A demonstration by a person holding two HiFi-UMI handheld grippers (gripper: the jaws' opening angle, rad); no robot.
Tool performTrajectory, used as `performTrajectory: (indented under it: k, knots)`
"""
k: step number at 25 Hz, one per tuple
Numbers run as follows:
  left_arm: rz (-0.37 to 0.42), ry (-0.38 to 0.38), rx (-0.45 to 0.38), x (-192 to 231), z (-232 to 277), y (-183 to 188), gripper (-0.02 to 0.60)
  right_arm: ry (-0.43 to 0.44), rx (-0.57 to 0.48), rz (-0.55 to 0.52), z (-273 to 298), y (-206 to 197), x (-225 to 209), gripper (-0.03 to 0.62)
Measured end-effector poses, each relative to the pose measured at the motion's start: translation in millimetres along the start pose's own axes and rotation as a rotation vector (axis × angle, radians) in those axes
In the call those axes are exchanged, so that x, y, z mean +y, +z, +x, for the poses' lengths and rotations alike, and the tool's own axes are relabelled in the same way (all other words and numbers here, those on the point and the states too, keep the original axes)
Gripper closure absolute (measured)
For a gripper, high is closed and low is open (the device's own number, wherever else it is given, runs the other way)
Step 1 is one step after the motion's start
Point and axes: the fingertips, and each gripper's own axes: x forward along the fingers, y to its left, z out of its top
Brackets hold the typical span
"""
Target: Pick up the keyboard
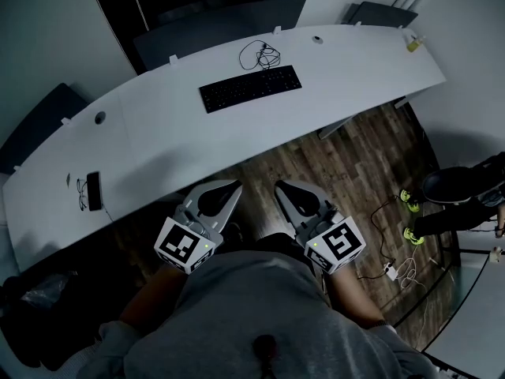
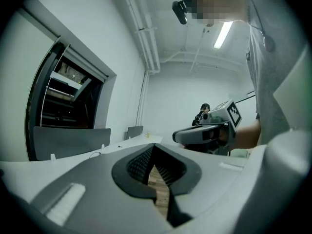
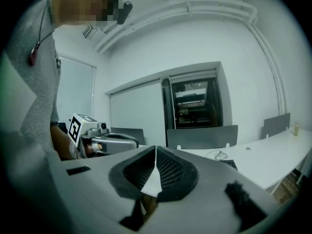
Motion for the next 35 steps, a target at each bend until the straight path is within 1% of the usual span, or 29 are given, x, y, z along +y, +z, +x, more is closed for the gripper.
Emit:
performTrajectory:
  k: [3,7,11,14,16,18,21,25,27,29,35]
  knots:
    - [-0.002,-0.001,-0.004,8,-2,0,0.578,-0.004,0.005,-0.001,7,-1,0,0.577]
    - [0.020,0.006,-0.001,16,-1,1,0.578,-0.013,0.000,0.009,14,2,-5,0.577]
    - [0.010,0.011,0.002,24,1,-4,0.578,-0.004,-0.004,0.015,23,1,-13,0.577]
    - [0.014,0.034,0.009,34,5,-4,0.578,0.009,-0.009,0.010,31,3,-20,0.577]
    - [0.001,0.045,0.027,37,9,-3,0.578,0.013,-0.010,0.010,35,3,-27,0.577]
    - [-0.012,0.051,0.046,40,15,-2,0.578,0.016,-0.011,0.018,38,4,-37,0.577]
    - [0.006,0.061,0.070,51,25,-3,0.578,0.023,-0.019,0.022,46,7,-54,0.577]
    - [-0.010,0.088,0.051,63,44,2,0.578,0.046,-0.022,0.021,56,11,-77,0.577]
    - [0.011,0.097,0.043,70,54,2,0.578,0.061,-0.022,0.021,61,12,-89,0.577]
    - [0.018,0.109,0.047,76,64,2,0.578,0.074,-0.021,0.023,65,12,-101,0.577]
    - [0.004,0.152,0.049,96,103,6,0.578,0.107,-0.005,0.033,79,12,-149,0.577]
